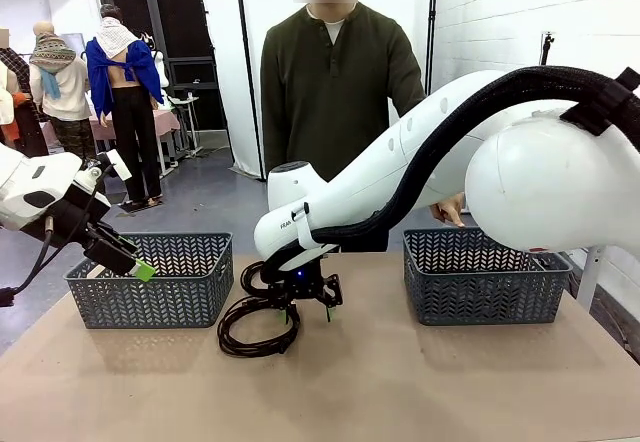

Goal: Organize the cables according to human instructions.
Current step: Pick up a bundle of cables and place it in the basket indicated by the human.

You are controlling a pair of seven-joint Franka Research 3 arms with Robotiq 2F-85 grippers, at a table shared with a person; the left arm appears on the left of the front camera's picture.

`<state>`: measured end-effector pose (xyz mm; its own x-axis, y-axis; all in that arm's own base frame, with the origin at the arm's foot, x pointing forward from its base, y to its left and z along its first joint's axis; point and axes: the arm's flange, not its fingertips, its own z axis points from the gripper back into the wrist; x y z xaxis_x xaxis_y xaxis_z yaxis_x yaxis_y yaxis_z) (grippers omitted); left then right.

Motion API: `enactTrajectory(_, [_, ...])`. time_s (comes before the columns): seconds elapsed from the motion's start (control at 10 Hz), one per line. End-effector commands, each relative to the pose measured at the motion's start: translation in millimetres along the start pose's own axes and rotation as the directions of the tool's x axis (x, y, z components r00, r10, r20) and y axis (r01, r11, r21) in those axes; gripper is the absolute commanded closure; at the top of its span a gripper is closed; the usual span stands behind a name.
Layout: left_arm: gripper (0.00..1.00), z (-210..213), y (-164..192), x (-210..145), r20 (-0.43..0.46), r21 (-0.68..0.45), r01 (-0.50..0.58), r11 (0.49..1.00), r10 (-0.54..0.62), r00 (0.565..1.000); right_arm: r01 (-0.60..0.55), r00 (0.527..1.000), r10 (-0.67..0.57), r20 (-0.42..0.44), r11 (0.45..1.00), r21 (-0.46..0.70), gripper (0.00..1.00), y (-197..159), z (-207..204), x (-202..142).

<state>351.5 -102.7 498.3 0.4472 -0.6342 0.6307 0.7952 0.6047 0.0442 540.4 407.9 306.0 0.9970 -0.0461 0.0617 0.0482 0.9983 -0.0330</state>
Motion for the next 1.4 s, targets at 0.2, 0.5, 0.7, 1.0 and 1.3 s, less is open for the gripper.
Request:
enactTrajectory(0.2, [0.0,-1.1,2.7,-1.3,0.008,-0.015,0.002,1.0,-0.002,1.0,-0.017,1.0,0.017,0.023,1.0,-0.011,0.0,1.1,-6.6,7.5])
enactTrajectory(0.5, [0.0,-1.1,2.7,-1.3,0.008,-0.015,0.002,1.0,-0.002,1.0,-0.013,1.0,0.013,0.016,1.0,-0.026,0.0,-0.2,-10.4,7.7])
enactTrajectory(0.7, [0.0,-1.1,2.7,-1.3,0.008,-0.015,0.002,1.0,-0.002,1.0,-0.014,1.0,0.014,-0.004,1.0,-0.028,0.02,2.6,-10.6,8.8])
enactTrajectory(1.0, [0.0,-1.1,2.7,-1.3,0.008,-0.015,0.002,1.0,-0.002,1.0,-0.015,0.999,0.015,-0.049,1.0,-0.015,0.46,2.8,-10.0,4.0])
enactTrajectory(1.3, [0.0,-1.1,2.7,-1.3,0.008,-0.015,0.002,1.0,-0.002,1.0,0.001,0.994,-0.003,-0.11,1.0,-0.011,1.0,2.9,-3.9,2.2])
